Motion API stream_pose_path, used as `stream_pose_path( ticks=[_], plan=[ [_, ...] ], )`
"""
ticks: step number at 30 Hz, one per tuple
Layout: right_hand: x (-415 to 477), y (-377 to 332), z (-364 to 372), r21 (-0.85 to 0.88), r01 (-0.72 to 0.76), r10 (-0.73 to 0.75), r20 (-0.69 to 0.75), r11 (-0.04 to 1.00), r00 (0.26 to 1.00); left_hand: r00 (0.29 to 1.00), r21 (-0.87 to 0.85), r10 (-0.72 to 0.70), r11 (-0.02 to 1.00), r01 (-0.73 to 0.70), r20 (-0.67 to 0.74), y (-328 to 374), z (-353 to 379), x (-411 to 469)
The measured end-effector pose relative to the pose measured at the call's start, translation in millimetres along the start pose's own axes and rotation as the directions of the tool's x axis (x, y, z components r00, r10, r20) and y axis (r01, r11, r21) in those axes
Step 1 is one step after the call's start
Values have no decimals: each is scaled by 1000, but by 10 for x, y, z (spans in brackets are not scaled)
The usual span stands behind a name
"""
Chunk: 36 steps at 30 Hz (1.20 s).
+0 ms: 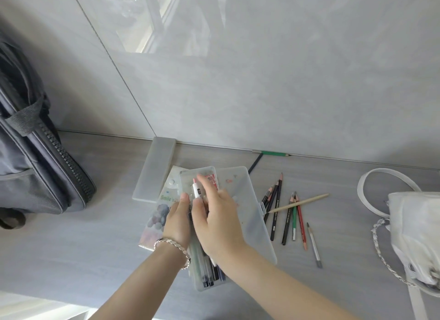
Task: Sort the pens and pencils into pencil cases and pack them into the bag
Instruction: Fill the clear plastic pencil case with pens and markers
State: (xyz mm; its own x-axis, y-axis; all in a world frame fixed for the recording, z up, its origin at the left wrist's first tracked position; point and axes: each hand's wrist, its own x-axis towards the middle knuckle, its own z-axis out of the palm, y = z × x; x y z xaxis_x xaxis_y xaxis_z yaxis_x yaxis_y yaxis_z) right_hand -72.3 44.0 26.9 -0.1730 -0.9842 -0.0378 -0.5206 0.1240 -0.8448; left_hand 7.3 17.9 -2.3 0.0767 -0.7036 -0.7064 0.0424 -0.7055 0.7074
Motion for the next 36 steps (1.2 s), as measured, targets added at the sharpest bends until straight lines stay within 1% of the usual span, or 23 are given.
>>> stream_pose_path(
  ticks=[1, 3, 4, 7, 9, 11, 14, 17, 18, 19, 20, 21, 22, 23, 25, 26, 28, 29, 30, 32, 34, 35, 36],
  plan=[
    [-11, 29, 24, -70, 45, -48, -36, 997, 998, 1000, -5, 20, 1000, -20, -4, -1, -6, -16],
    [-37, 130, 64, -241, 152, -170, -56, 958, 984, 997, -21, 40, 999, -41, -59, 8, -19, -42],
    [-43, 175, 70, -291, 154, -179, -62, 944, 982, 997, -30, 31, 999, -34, -70, 1, -19, -42],
    [-71, 291, 41, -334, 153, -197, -102, 930, 975, 998, -39, 41, 998, -43, -52, -89, -72, 62],
    [-104, 309, 23, -368, 213, -252, -61, 905, 966, 1000, -89, -7, 996, 4, -29, -176, -89, 138],
    [-133, 309, 56, -431, 214, -259, -48, 877, 965, 1000, -142, -19, 990, 16, -23, -147, -62, 114],
    [-180, 288, 166, -556, 133, -184, -36, 820, 982, 999, -196, -48, 979, 51, 21, -84, -17, 40],
    [-212, 275, 300, -649, 90, -106, 14, 755, 994, 998, -250, -58, 967, 51, -23, -95, -32, 30],
    [-218, 259, 318, -638, 87, -85, 33, 765, 996, 997, -267, -53, 963, 37, -52, -73, -52, 31],
    [-213, 221, 306, -609, 82, -65, 51, 789, 997, 995, -245, -40, 969, 17, -88, -45, -90, 42],
    [-194, 173, 271, -534, 92, -59, 78, 840, 995, 993, -191, -20, 982, -2, -115, -44, -136, 92],
    [-158, 146, 226, -421, 105, -77, 82, 901, 994, 990, -106, 13, 994, -28, -142, -28, -190, 130],
    [-85, 116, 154, -289, 90, -57, 119, 953, 991, 981, -43, 46, 998, -55, -190, 0, -252, 183],
    [-3, 101, 54, -207, 70, -36, 162, 976, 986, 970, -24, 66, 997, -74, -233, 60, -313, 214],
    [205, 234, -109, -204, 46, -16, 147, 978, 989, 943, 65, 142, 990, -128, -302, 230, -420, 209],
    [334, 354, -174, -225, -19, 54, 154, 974, 987, 934, 115, 168, 984, -138, -315, 281, -481, 224],
    [566, 578, -260, -297, -173, 241, 212, 939, 947, 920, 159, 199, 975, -153, -338, 368, -570, 229],
    [639, 672, -267, -330, -192, 282, 251, 924, 926, 916, 173, 209, 972, -158, -342, 401, -594, 223],
    [693, 732, -255, -371, -167, 285, 288, 913, 914, 915, 170, 209, 973, -158, -346, 423, -617, 232],
    [733, 767, -196, -476, -52, 258, 378, 878, 889, 924, 156, 186, 978, -140, -333, 447, -634, 233],
    [721, 776, -100, -590, 59, 279, 464, 805, 841, 934, 136, 168, 982, -131, -315, 458, -637, 232],
    [717, 787, -50, -638, 98, 298, 484, 763, 823, 936, 128, 154, 985, -118, -316, 448, -642, 249],
    [714, 797, -8, -674, 127, 304, 482, 728, 822, 938, 135, 141, 986, -103, -317, 440, -648, 258]
  ],
)
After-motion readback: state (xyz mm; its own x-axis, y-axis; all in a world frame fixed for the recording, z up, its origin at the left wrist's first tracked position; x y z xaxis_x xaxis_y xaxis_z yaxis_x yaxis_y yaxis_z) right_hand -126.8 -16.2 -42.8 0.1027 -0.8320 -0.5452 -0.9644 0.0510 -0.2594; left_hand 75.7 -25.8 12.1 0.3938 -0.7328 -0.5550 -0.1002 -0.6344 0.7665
